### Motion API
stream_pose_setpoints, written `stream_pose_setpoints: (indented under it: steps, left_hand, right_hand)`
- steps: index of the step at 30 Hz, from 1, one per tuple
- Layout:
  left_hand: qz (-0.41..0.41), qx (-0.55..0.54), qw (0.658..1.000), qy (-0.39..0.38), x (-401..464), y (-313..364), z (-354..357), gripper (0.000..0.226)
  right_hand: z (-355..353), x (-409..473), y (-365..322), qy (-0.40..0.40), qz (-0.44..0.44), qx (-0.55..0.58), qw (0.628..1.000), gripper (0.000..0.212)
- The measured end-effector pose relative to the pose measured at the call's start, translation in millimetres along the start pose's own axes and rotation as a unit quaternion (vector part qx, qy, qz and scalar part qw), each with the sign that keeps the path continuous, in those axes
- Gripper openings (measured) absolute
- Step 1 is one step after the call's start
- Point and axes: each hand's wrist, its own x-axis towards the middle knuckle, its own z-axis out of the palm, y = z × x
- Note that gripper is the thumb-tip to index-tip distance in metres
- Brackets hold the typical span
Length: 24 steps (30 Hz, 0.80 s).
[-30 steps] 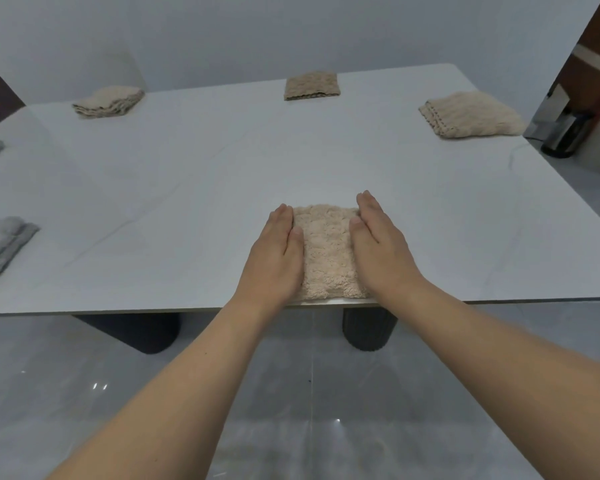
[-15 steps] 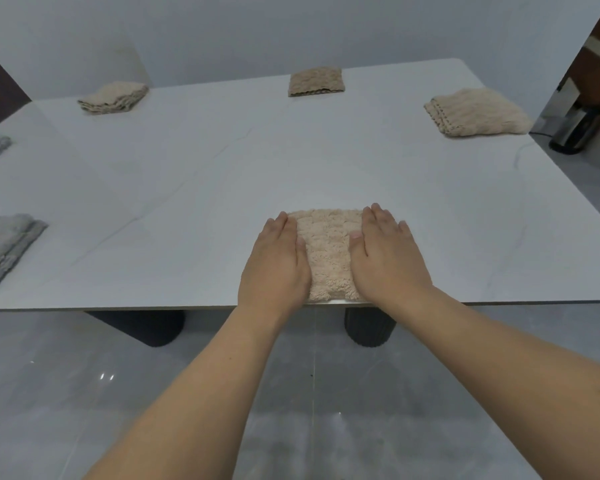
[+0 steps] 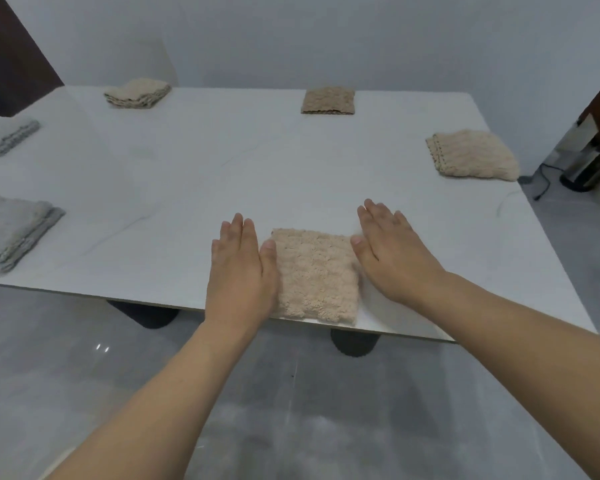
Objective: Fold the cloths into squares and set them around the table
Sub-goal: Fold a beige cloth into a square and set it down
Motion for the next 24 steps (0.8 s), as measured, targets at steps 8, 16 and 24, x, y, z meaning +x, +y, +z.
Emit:
stream_pose_setpoints:
  steps: [8, 16, 24]
  left_hand:
    - [-0.152, -0.112, 0.973, 0.129, -21.5, 35.8, 10.6, 0.067]
    - [-0.259, -0.135, 0.932, 0.216, -32.0, 65.8, 50.9, 0.069]
    - [-0.341, -0.193, 0.861, 0.324, -26.1, 100.3, 80.0, 0.068]
  right_hand:
    - [-37.3, 40.6, -11.7, -0.119, -0.181, 0.076, 0.973, 0.053]
    - [-31.0, 86.9, 6.8, -0.189, -0.264, 0.154, 0.933, 0.05]
    - [-11.4, 111.3, 23.4, -0.25, -0.322, 0.195, 0.892, 0.049]
